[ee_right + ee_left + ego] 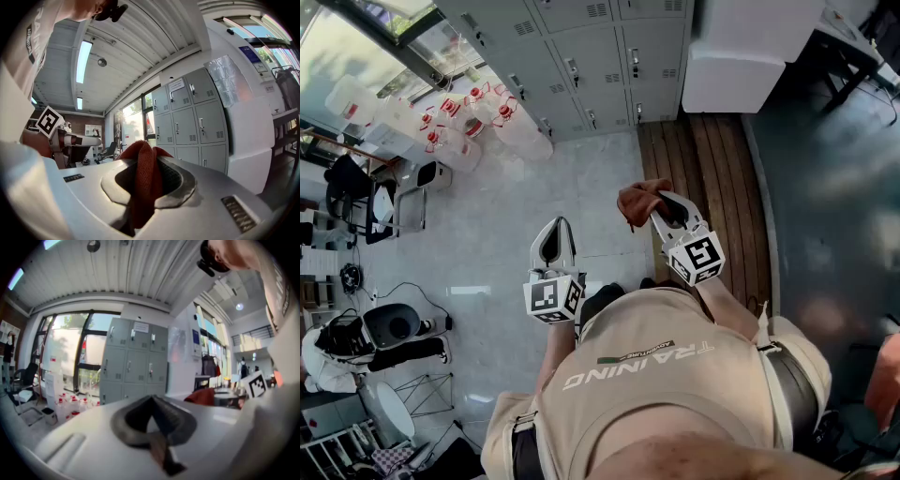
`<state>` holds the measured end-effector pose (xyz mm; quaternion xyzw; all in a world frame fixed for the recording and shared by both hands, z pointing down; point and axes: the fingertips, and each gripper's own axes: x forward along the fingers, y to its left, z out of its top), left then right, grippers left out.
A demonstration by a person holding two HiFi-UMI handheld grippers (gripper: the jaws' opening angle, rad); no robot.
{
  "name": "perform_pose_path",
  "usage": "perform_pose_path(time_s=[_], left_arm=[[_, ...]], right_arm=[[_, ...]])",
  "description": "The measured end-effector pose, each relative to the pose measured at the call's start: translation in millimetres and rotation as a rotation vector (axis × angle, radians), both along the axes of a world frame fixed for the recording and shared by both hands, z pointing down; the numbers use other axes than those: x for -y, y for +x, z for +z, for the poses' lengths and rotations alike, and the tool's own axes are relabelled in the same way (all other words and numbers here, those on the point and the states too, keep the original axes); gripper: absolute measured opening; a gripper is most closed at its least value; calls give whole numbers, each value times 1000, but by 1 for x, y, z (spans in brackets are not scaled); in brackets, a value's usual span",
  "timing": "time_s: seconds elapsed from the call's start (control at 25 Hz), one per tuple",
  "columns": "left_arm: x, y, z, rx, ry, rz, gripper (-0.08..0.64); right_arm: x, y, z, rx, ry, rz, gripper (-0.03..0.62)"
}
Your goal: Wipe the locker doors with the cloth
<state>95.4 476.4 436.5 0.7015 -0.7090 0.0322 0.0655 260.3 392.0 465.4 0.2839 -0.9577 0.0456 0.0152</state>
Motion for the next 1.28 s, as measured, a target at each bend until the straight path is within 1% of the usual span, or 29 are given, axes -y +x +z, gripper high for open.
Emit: perform_pose_path(time_s=[0.12, 0.28, 0.4, 0.6, 0.8, 0.88, 1.04, 1.2, 1.28], left_arm=[[14, -5, 2, -7, -6, 16, 5], [34, -6, 5, -14, 4, 41, 5], [48, -17, 7, -24, 11, 58, 5], [66, -52, 6, -39, 17, 86, 5], [86, -101, -6, -45, 46, 115, 5], [94, -114, -5, -48, 51, 140, 5], [104, -137, 8, -65, 35, 187, 5], [124, -164, 20, -77, 14, 190, 5], [134, -170, 22, -86, 5, 195, 5]], right_arm=[[9, -4, 2, -22, 11, 8, 63], [20, -8, 10, -34, -19, 12, 63], [29, -19, 12, -48, -11, 16, 63], [52, -52, -1, -55, 13, 57, 63], [62, -99, -20, -62, 45, 76, 63], [66, -115, -16, -69, 35, 95, 63], [71, -147, -4, -85, 8, 115, 63], [87, -172, -1, -74, -9, 137, 63], [96, -177, -1, -86, -12, 138, 63]])
